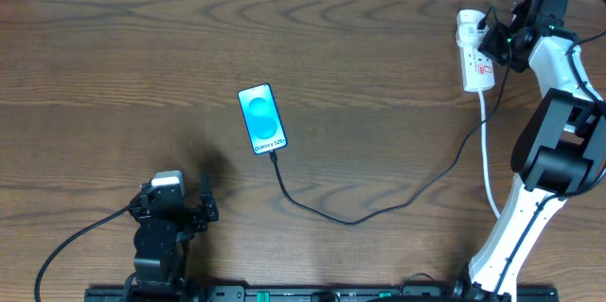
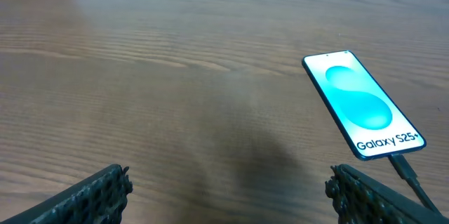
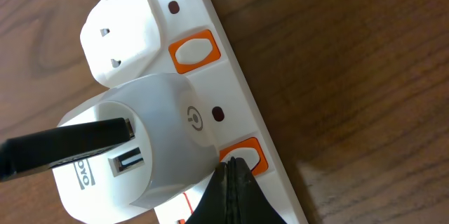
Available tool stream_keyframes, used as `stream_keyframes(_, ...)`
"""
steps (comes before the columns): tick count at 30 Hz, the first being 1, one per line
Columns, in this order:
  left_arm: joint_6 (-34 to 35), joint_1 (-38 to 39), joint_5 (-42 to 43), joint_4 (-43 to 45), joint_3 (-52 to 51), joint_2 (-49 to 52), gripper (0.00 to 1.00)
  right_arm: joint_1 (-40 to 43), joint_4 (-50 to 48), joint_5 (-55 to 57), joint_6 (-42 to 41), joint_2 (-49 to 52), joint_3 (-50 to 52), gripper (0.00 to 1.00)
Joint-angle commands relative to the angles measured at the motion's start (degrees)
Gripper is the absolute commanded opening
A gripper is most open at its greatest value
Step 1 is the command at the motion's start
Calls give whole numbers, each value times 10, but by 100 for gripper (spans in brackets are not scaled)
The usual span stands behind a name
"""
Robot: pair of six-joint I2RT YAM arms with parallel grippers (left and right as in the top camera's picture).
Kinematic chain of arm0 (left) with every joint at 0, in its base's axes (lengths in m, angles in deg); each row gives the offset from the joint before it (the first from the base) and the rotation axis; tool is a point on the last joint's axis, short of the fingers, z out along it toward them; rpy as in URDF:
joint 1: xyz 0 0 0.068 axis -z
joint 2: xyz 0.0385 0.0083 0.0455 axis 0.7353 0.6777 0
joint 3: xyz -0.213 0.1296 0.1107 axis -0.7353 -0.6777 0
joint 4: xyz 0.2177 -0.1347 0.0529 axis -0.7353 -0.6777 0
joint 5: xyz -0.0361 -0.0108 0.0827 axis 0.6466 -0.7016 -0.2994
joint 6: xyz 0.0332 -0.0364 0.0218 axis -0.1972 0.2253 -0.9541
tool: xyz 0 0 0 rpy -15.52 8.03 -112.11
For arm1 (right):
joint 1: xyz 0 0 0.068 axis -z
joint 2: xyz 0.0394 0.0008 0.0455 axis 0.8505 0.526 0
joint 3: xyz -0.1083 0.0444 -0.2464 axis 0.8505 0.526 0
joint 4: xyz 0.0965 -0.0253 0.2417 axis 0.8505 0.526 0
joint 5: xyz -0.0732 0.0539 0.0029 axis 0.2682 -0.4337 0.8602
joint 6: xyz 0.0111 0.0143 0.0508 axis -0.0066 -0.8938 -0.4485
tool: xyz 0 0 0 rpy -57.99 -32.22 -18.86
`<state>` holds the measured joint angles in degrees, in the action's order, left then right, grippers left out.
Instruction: Plug charger to phone and switch on socket
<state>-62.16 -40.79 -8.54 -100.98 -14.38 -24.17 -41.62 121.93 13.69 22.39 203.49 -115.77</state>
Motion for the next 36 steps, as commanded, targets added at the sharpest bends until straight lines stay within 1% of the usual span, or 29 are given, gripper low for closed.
stream_keyframes(1, 0, 3, -7, 1, -11, -5, 94, -27, -6, -66, 11, -13, 3, 1)
stream_keyframes(13, 0, 3, -7, 1, -11, -5, 93, -20, -31, -66, 5, -23, 3, 1)
stream_keyframes(22, 0, 3, -7, 1, -11, -5, 93, -10, -30, -62, 5, -69, 3, 1)
stream_keyframes(28, 0, 3, -7, 1, -11, -5, 93, 3, -19, -61, 0, -75, 3, 1)
stream_keyframes(36, 0, 3, -7, 1, -11, -5, 94, 1, -5, -11, 1, -69, 3, 1)
